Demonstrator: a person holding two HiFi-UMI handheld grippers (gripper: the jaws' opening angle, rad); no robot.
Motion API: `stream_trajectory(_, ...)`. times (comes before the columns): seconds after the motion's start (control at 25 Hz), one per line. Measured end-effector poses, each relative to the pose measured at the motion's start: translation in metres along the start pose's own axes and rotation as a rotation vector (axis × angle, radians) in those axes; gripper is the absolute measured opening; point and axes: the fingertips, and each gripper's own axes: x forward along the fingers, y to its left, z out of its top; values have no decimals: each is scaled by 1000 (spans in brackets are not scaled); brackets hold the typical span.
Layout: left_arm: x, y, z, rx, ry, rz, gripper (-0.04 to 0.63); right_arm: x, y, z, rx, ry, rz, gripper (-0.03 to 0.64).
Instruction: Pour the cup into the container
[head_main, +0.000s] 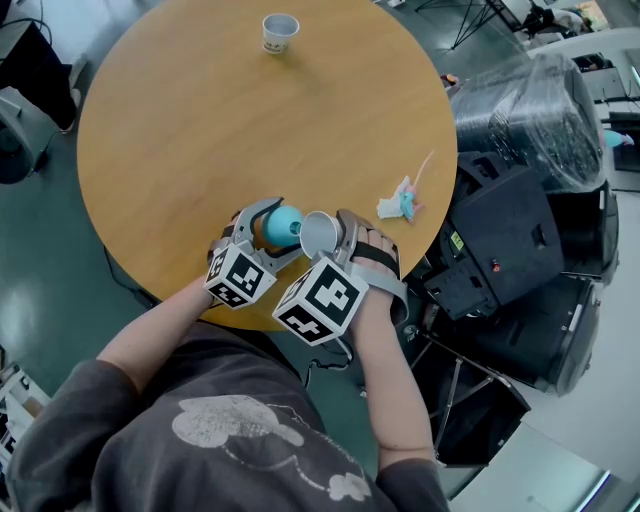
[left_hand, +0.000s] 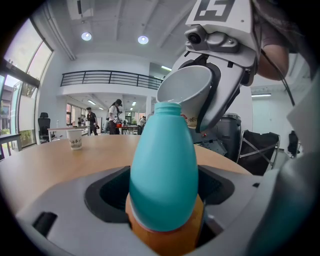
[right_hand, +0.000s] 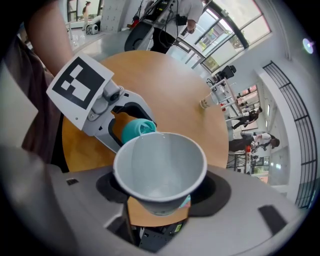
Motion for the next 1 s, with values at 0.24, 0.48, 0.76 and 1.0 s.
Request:
stream_trajectory(0.24,-1,-1,1,-2,-2,2,405,-1,2,0,-19,10,-6,287)
stream_trajectory(0.48,0,-1,1,-5,-4,1,405,-2,-1,0,-20,27,-24,287)
stream_trajectory(0.76,0,-1,1,-8,-4,1,405,-3,-4,-1,-53,58,-43,287)
stream_trajectory(1.0,0,-2,1,-9,-5,-1,405,-5,-7,-3,-51,70,-50,287)
